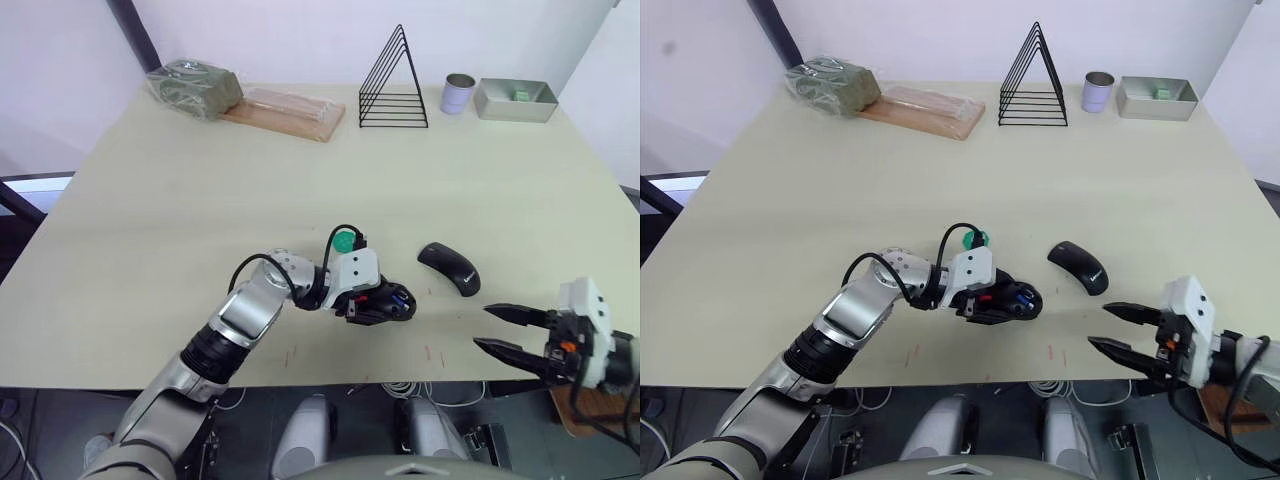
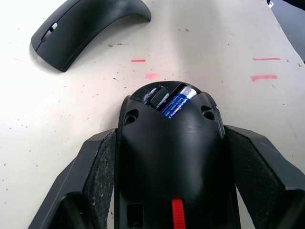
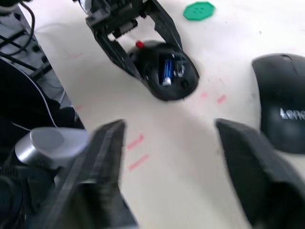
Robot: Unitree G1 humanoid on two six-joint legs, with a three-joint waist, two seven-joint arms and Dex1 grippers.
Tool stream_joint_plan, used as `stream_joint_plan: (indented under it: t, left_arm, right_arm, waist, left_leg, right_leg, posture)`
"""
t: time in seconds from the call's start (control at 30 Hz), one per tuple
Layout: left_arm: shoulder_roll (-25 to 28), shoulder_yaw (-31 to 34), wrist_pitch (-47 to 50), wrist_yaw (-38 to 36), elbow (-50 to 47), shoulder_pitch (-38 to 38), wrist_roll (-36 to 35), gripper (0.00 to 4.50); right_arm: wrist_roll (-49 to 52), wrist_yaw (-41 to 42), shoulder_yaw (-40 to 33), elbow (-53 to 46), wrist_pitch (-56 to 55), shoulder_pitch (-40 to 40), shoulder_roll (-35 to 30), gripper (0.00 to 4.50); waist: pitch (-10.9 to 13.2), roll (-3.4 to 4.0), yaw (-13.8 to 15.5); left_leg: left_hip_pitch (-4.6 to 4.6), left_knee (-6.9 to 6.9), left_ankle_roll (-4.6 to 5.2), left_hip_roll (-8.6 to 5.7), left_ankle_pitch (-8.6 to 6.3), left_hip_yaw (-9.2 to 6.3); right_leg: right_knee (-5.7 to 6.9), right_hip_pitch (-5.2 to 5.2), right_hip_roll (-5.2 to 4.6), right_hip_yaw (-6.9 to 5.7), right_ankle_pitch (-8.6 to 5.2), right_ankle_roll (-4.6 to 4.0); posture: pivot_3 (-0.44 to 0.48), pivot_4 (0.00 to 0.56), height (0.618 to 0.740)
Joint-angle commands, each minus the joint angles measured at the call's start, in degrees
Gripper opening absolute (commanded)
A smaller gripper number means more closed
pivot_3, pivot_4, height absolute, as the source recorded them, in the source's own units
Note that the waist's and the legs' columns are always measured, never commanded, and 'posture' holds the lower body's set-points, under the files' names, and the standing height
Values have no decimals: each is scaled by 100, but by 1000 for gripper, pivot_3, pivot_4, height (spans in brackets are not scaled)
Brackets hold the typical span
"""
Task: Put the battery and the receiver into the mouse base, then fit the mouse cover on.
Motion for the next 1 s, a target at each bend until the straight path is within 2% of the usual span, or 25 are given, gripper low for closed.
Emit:
stream_joint_plan:
  t: [0.03, 0.07, 0.13, 0.2, 0.37, 0.47, 0.63, 0.8, 0.83, 0.93, 1.0]
  left_arm:
    - [41, 72, -149, 27, -22, 29, 15, 3007]
    - [41, 77, -169, 16, 11, 34, 6, 3007]
    - [26, 111, -144, -25, 46, 46, -70, 3998]
    - [39, 166, -137, -39, 6, 61, -127, 4466]
    - [173, 561, -67, -86, -359, 177, -482, 4466]
    - [426, 1171, -142, -144, -841, 479, -941, 4466]
    - [853, 2067, 198, -157, -1341, 1005, -1650, 4466]
    - [1263, 2811, 480, -101, -1790, 1840, -2231, 4466]
    - [1107, 3063, 460, -64, -1844, 2054, -2572, 4466]
    - [765, 3580, -662, -239, -1792, 2833, -2693, 4466]
    - [717, 3771, -962, -406, -1748, 3214, -2782, 4466]
  right_arm:
    - [-34, 106, -205, -241, -250, 147, 20, 4480]
    - [-39, 98, -202, -260, -270, 177, 32, 4480]
    - [-39, 65, -188, -274, -297, 199, 51, 4500]
    - [-37, 38, -178, -282, -304, 199, 66, 4500]
    - [-28, -19, -204, -334, -286, 215, 85, 4500]
    - [65, -233, -287, -382, -119, 109, 69, 4500]
    - [418, -849, -402, -379, 618, -440, -137, 4500]
    - [537, -1279, -264, -260, 1515, -1122, -706, 4500]
    - [530, -1355, -195, -198, 1681, -1284, -810, 4500]
    - [582, -1602, 169, 54, 2204, -2008, -1003, 4500]
    - [622, -1781, 412, 222, 2545, -2461, -1011, 4500]
  waist:
    - [0, 0, 0]
    - [0, 0, 0]
    - [0, 0, 1]
    - [0, 0, 1]
    - [0, 0, 1]
    - [1, 1, -1]
    - [2, 3, -9]
    - [4, 3, -6]
    - [4, 3, -6]
    - [4, 3, 0]
    - [5, -1, 3]
  left_leg:
    - [0, 0, 0, 0, 0, 0]
    - [0, 0, 0, 0, 0, 0]
    - [0, 0, 0, 0, 0, -1]
    - [0, 0, 0, 0, 0, -1]
    - [-1, 0, 0, 1, 0, -4]
    - [0, -1, -1, 5, -1, -8]
    - [2, -2, -1, 15, -1, -17]
    - [1, -4, -1, 10, -1, -12]
    - [2, -5, -1, 14, -1, -10]
    - [2, -5, -1, 19, -1, -7]
    - [3, -6, -2, 18, -1, -2]
  right_leg:
    - [0, 0, 0, 0, 0, 0]
    - [0, 0, 0, 0, 0, 0]
    - [0, 0, 0, 0, 0, 0]
    - [0, 0, 0, 0, 0, 0]
    - [-2, -2, -1, 0, 0, 0]
    - [-2, -2, -1, 3, -1, -1]
    - [-3, -4, -2, 6, -1, -1]
    - [-8, -4, -6, 8, -4, -6]
    - [-9, -5, -7, 10, -6, -11]
    - [-16, -3, -9, 8, -10, -20]
    - [-16, -4, -13, 9, -13, -26]
  posture:
    - [0, 150, 740]
    - [0, 150, 740]
    - [0, 150, 740]
    - [0, 150, 740]
    - [0, 150, 740]
    - [0, 150, 740]
    - [0, 150, 740]
    - [0, 150, 740]
    - [0, 150, 740]
    - [0, 150, 740]
    - [0, 150, 740]
